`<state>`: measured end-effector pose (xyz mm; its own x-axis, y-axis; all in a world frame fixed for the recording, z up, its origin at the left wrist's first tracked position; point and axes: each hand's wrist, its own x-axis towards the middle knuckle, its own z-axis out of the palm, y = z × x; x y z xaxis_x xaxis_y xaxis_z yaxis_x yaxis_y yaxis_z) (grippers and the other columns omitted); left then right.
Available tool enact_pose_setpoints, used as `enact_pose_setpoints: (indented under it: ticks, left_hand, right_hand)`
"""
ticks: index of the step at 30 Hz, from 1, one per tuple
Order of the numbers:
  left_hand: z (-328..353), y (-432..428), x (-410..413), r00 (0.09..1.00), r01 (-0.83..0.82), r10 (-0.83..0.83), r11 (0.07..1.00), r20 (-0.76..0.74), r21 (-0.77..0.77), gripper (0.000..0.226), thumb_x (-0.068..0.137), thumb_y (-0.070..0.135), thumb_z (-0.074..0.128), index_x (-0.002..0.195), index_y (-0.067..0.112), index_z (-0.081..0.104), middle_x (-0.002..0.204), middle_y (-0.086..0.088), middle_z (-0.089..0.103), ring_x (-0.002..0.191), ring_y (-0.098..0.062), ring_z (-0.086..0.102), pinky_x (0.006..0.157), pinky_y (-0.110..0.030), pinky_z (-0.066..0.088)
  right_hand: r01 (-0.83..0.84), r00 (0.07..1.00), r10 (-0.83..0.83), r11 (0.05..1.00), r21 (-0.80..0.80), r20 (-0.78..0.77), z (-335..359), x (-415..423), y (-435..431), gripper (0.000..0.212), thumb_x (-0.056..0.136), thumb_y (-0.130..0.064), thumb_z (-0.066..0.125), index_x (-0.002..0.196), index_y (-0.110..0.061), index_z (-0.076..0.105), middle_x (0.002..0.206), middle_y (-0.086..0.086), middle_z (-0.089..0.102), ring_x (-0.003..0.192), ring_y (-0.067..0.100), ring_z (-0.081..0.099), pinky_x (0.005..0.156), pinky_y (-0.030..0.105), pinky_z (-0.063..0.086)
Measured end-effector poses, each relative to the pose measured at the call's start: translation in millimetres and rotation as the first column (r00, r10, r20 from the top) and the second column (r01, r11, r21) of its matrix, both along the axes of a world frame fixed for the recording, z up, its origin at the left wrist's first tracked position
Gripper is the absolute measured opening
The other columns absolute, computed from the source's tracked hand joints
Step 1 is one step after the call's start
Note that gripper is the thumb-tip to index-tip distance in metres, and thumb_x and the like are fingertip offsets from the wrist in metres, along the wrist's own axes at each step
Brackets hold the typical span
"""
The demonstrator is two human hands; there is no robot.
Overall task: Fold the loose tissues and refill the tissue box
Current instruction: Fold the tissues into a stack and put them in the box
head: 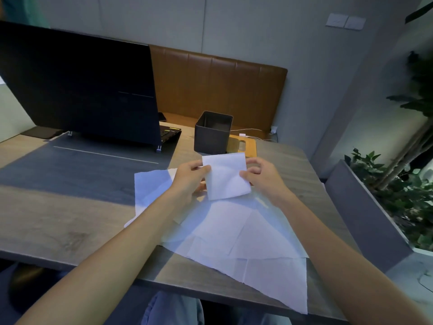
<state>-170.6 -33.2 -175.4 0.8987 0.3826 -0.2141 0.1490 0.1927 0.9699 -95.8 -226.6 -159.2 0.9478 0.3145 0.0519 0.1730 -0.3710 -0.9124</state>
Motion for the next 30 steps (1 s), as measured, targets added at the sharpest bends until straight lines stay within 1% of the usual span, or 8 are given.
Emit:
enact_pose_setpoints:
  ticks: [3,6,10,13,16,21,25,30]
  left_hand:
    - [9.8,3.6,7.5,0.998,0.062,-0.062,0.998,0.009,-0.030,0.027,0.096,0.007,0.063,0.121,0.017,0.066,0.110,-0.010,0.074,0.081,-0.027,0.075,0.057,-0.034,0.058]
    - [28.4,13.6,24.0,0.992,-0.038,0.025,0.993,0.121,0.111,0.030,0.093,0.001,0.065,0.120,0.014,0.064,0.098,-0.004,0.070,0.081,-0.015,0.068,0.058,-0.026,0.054]
    - [53.3,37.3,67.1,0.965,-0.197,0.144,0.950,0.218,0.243,0.028,0.090,0.007,0.070,0.112,0.017,0.058,0.094,-0.003,0.063,0.088,-0.017,0.060,0.082,-0.035,0.055]
    - [67.9,53.9,107.6,0.943,-0.294,0.192,0.862,0.270,0.413,0.011,0.094,0.012,0.068,0.102,0.017,0.062,0.100,0.000,0.063,0.092,-0.013,0.059,0.069,-0.022,0.048]
    - [78.3,69.8,144.8,0.945,-0.318,0.197,0.746,0.262,0.584,0.010,0.097,0.018,0.066,0.104,0.022,0.071,0.109,0.003,0.066,0.094,-0.014,0.061,0.070,-0.018,0.051]
    - [75.5,90.0,188.9,0.978,-0.208,0.149,0.567,0.149,0.797,0.018,0.098,0.020,0.065,0.111,0.022,0.077,0.117,0.001,0.071,0.094,-0.018,0.065,0.083,-0.037,0.061]
    - [68.4,85.4,209.7,0.991,-0.108,0.121,0.478,0.057,0.872,0.017,0.097,0.021,0.065,0.110,0.019,0.077,0.113,0.000,0.071,0.092,-0.020,0.066,0.085,-0.040,0.060]
    - [70.8,78.0,219.7,0.988,0.032,0.130,0.315,-0.077,0.949,0.023,0.090,0.019,0.074,0.112,0.016,0.071,0.111,-0.007,0.068,0.101,-0.025,0.062,0.094,-0.041,0.054]
  right_hand:
    - [0.059,0.998,-0.059,0.995,0.075,0.009,6.0,12.2,9.3,0.026,0.092,-0.016,0.071,0.113,-0.021,0.058,0.091,0.005,0.076,0.083,0.020,0.073,0.072,0.036,0.059]
    - [0.091,0.993,-0.099,0.988,0.125,0.061,12.4,32.6,24.9,0.022,0.089,-0.014,0.074,0.099,-0.017,0.054,0.092,0.014,0.075,0.080,0.026,0.069,0.069,0.036,0.052]
    - [0.159,0.969,-0.171,0.984,0.080,0.180,32.2,65.7,50.2,0.016,0.088,-0.016,0.073,0.095,-0.011,0.060,0.084,0.010,0.072,0.075,0.027,0.068,0.073,0.044,0.058]
    - [0.151,0.949,-0.160,0.987,0.053,0.272,48.2,96.9,70.4,0.007,0.086,-0.014,0.071,0.085,-0.019,0.065,0.084,0.000,0.072,0.082,0.019,0.069,0.079,0.044,0.059]
    - [0.161,0.929,-0.160,0.987,0.024,0.333,59.4,129.0,90.4,0.010,0.086,-0.013,0.067,0.085,-0.023,0.071,0.093,-0.006,0.071,0.092,0.014,0.067,0.083,0.039,0.059]
    - [0.200,0.916,-0.109,0.958,-0.204,0.386,60.5,170.5,117.3,0.017,0.087,-0.016,0.064,0.081,-0.028,0.074,0.098,-0.005,0.071,0.092,0.015,0.066,0.085,0.038,0.059]
    - [0.240,0.910,-0.035,0.856,-0.457,0.412,56.0,191.6,125.0,0.015,0.088,-0.013,0.063,0.088,-0.023,0.074,0.100,0.002,0.072,0.095,0.023,0.067,0.086,0.041,0.059]
    - [0.250,0.898,0.062,0.744,-0.620,0.436,50.7,203.3,136.8,0.014,0.086,-0.011,0.070,0.095,-0.021,0.072,0.094,0.003,0.070,0.088,0.023,0.067,0.080,0.042,0.061]
